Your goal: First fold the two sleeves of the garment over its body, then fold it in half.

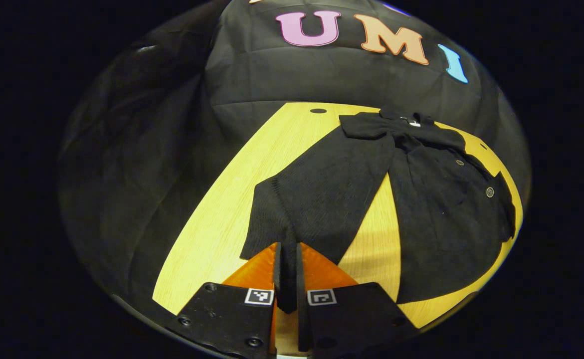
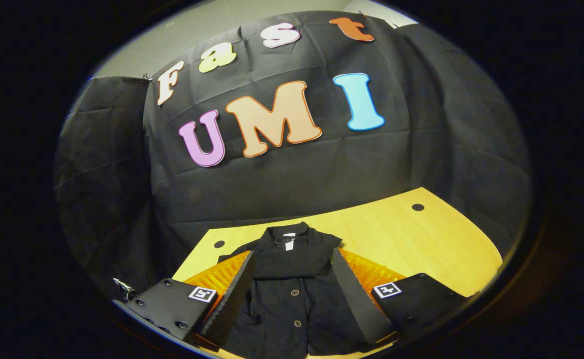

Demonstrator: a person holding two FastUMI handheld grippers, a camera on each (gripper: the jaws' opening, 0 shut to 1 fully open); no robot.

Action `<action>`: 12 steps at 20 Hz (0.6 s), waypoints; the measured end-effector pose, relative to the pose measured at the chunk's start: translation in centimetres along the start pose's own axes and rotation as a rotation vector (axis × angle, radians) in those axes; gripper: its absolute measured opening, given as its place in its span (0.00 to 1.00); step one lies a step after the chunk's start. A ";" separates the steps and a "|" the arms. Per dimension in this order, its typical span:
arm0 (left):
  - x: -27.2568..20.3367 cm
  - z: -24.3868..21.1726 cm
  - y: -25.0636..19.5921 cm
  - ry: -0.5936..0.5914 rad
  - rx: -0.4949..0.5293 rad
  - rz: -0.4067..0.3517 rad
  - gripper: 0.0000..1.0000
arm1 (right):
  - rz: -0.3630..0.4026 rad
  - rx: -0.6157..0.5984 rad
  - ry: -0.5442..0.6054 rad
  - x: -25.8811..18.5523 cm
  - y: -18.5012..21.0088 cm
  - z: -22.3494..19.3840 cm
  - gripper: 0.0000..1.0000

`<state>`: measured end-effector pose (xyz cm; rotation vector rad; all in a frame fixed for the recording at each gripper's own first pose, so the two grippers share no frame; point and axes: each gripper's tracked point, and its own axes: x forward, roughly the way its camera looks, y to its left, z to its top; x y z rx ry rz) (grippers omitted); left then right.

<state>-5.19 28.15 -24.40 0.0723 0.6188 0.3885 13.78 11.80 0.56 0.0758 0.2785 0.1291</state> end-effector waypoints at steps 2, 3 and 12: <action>0.0 0.1 0.0 0.011 -0.001 0.009 0.07 | -0.019 0.012 -0.001 -1.0 -0.7 -0.5 0.98; 0.0 0.0 0.0 0.019 0.006 0.012 0.08 | -0.024 0.017 -0.002 -1.3 -0.9 -0.8 0.98; -0.3 1.0 -0.2 0.052 -0.094 -0.086 0.00 | -0.071 0.052 -0.027 -5.0 -3.2 -2.2 0.98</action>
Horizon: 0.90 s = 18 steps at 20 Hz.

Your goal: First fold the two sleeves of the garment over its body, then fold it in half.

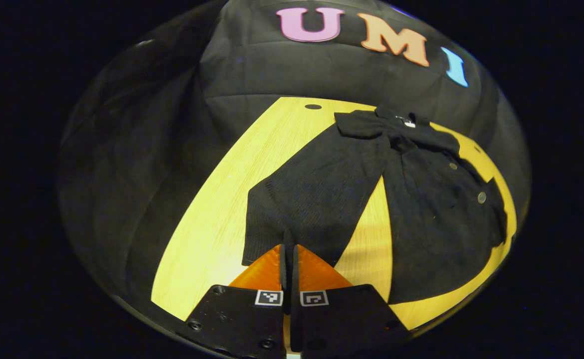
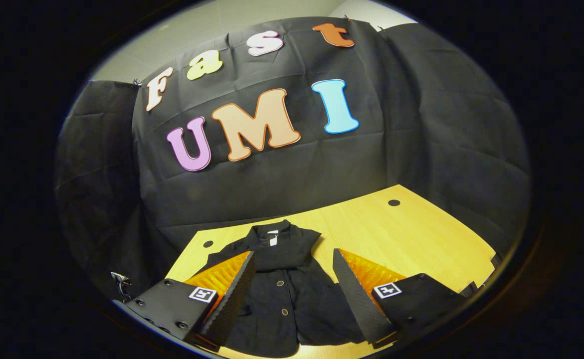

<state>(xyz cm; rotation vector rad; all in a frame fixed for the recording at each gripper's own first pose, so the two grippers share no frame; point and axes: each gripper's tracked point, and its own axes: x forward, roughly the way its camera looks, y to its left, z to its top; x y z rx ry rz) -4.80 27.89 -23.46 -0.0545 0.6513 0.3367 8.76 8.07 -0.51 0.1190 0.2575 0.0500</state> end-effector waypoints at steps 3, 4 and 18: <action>-0.6 2.1 1.2 -0.027 -0.054 0.011 0.00 | -0.008 0.030 -0.009 -0.6 -0.6 0.0 0.98; -0.9 3.1 1.4 -0.043 -0.068 0.005 0.00 | -0.013 0.034 -0.013 -0.7 -0.9 0.1 0.98; -3.5 21.7 -6.8 -0.319 0.049 -0.150 0.00 | -0.062 0.013 -0.008 -3.1 -2.7 -0.8 0.98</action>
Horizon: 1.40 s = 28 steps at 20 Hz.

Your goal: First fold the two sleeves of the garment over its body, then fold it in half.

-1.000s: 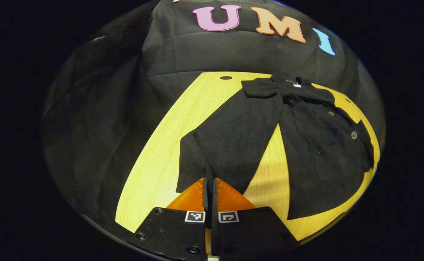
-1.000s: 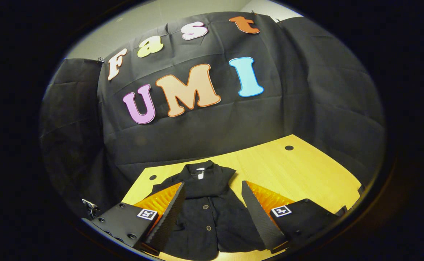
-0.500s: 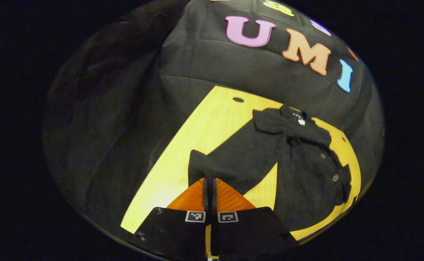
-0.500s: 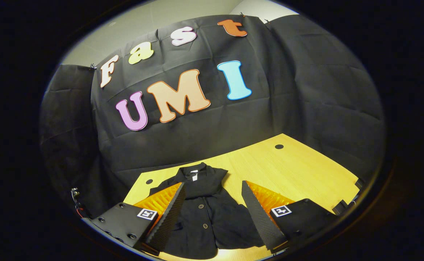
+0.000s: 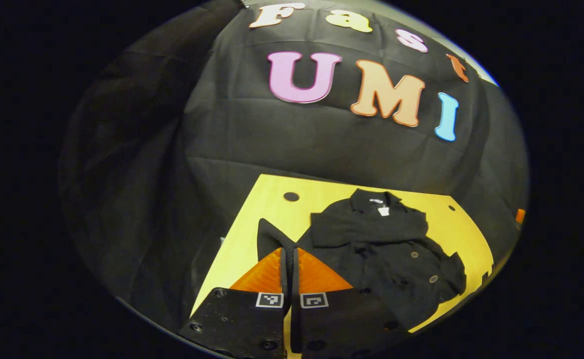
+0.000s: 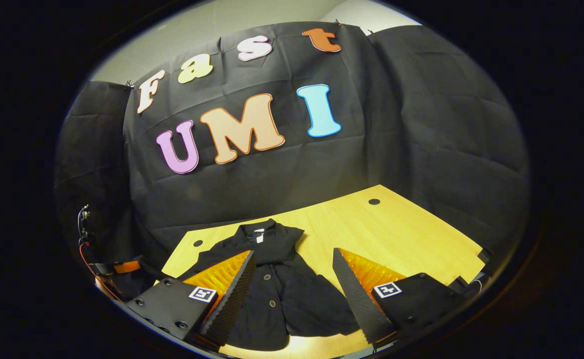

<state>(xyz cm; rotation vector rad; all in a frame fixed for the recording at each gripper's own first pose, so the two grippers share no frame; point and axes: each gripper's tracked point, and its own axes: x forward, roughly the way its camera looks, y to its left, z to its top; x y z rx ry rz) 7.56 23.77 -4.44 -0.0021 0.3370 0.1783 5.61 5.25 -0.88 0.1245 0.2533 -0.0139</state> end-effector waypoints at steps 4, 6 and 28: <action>1.8 2.8 -5.9 -0.057 0.002 -0.063 0.00 | -0.014 0.008 0.020 -0.3 -2.9 -0.4 0.98; 2.9 4.0 -8.5 -0.072 0.009 -0.080 0.00 | 0.002 0.023 0.029 0.1 -4.1 -0.2 0.98; 21.1 -1.1 -37.5 0.075 0.302 -0.221 0.00 | 0.102 0.040 0.236 8.6 -16.3 -0.8 0.99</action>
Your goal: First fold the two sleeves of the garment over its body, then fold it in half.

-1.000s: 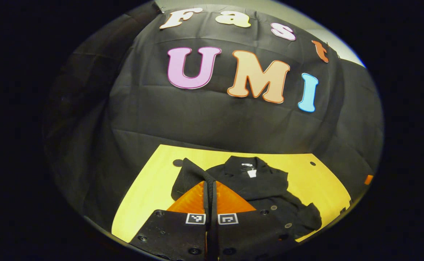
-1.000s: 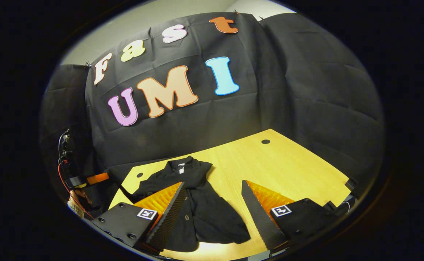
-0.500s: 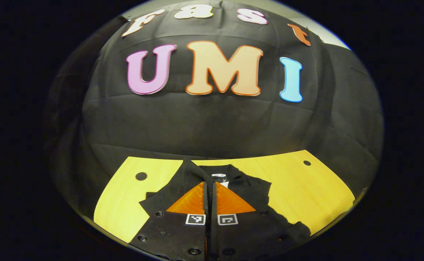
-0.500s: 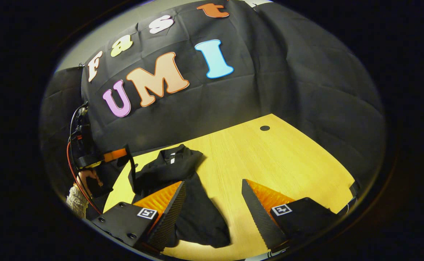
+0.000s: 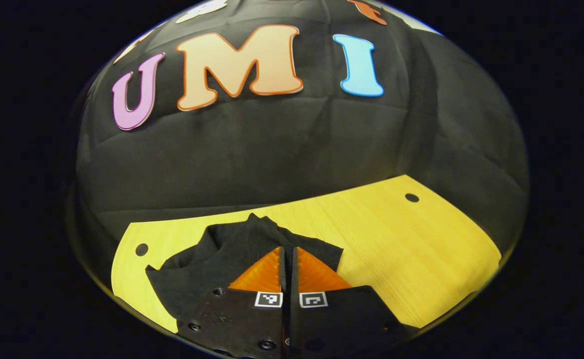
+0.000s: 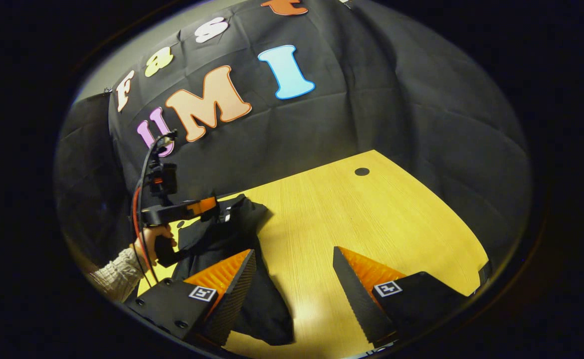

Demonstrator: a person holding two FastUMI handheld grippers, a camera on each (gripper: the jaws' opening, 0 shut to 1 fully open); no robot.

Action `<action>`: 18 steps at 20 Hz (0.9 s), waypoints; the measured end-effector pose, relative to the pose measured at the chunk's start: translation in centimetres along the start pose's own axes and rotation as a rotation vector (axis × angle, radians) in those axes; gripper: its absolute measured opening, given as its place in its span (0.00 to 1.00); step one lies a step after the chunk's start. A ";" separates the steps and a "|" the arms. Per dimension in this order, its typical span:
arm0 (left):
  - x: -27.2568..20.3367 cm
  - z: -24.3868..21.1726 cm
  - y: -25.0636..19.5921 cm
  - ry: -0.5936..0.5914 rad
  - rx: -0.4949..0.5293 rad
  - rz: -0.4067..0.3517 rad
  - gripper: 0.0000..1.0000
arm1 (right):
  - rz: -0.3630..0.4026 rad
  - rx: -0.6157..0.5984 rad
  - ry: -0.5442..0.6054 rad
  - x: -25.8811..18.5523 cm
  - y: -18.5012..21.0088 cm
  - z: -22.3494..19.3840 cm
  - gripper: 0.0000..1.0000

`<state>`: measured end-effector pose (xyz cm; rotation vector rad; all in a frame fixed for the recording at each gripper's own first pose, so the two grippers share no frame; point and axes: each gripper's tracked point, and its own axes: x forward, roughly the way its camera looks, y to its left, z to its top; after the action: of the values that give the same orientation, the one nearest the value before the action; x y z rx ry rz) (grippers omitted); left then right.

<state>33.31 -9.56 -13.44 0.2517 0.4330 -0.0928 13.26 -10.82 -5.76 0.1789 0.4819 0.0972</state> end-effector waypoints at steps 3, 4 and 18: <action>2.4 -1.6 -1.5 0.043 0.011 -0.016 0.00 | 0.001 -0.013 0.022 0.7 -0.5 -0.3 0.98; 3.0 -1.9 -2.0 0.052 0.016 -0.024 0.00 | 0.001 -0.015 0.030 0.9 -0.7 -0.4 0.99; 4.9 -2.4 -6.3 0.067 0.008 -0.048 0.13 | 0.062 -0.023 0.035 1.8 -2.1 1.0 0.99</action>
<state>35.91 -15.16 -19.00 0.2526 0.5056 -0.1337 15.46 -12.76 -6.10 0.1697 0.5104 0.1668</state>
